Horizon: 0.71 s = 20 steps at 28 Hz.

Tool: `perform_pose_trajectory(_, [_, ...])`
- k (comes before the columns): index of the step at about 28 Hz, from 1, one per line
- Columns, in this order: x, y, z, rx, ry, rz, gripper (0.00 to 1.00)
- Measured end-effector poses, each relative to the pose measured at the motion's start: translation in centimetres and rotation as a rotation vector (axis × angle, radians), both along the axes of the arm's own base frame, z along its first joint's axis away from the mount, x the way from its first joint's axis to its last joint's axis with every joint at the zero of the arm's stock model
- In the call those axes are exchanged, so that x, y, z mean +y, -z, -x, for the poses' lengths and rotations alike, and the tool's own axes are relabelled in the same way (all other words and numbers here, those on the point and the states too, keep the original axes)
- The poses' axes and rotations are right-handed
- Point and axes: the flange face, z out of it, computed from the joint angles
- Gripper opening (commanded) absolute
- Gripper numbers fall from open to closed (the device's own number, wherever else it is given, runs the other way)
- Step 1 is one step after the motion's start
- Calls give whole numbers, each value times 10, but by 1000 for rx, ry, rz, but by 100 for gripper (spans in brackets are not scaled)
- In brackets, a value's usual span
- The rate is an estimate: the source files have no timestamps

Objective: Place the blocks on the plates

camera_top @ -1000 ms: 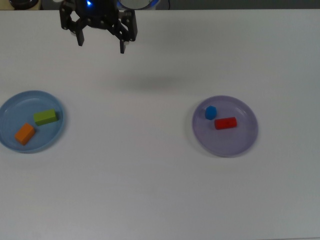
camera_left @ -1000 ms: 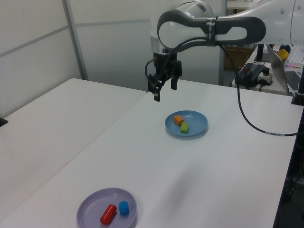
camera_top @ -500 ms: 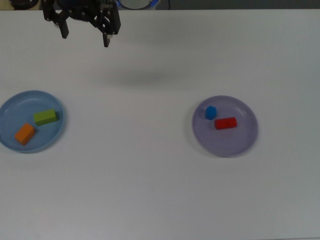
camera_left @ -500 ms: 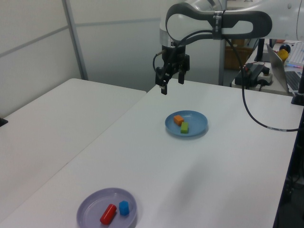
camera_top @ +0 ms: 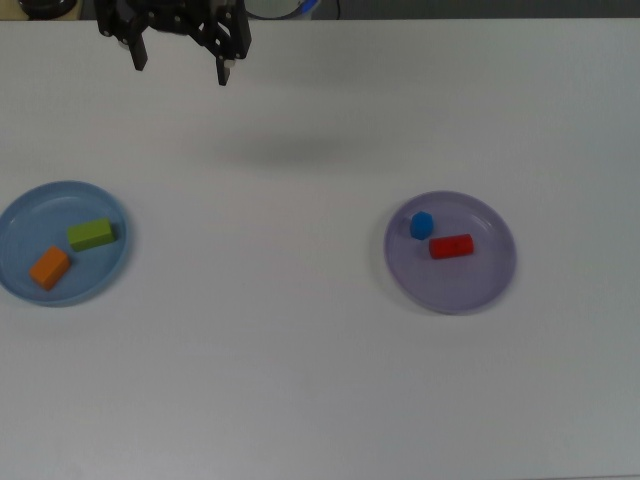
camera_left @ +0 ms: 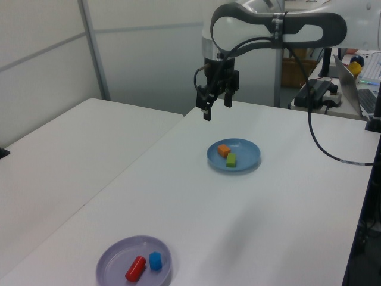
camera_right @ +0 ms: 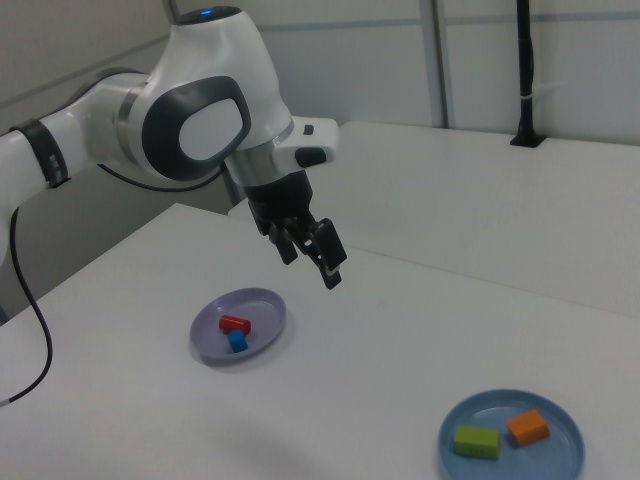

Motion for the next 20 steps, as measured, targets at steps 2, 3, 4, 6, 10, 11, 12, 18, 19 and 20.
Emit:
perform_pose_trajectory(2, [-3,-3,2,-4,5,0,100])
perform_pose_trajectory(3, [-4,-3,3,-5,6,0,100])
perform_pose_trajectory(4, [-4,-3,4,-5,8,0,100])
perform_pose_trajectory(6, [-5,-3,5,-3,9,0,100])
perform_pose_trajectory(10, [-5,-2,6,-2,10,-1,100])
perform_pose_trajectory(11, [-5,-2,6,-1,10,-1,100])
perform_pose_trajectory(12, [-5,-2,6,-1,10,-1,100])
perform_pose_trajectory(18, [-5,-1,6,1,10,-1,100])
perform_pose_trajectory(19, [-5,-1,6,1,10,-1,100])
perform_pose_trajectory(20, [-5,-1,6,1,10,-1,100])
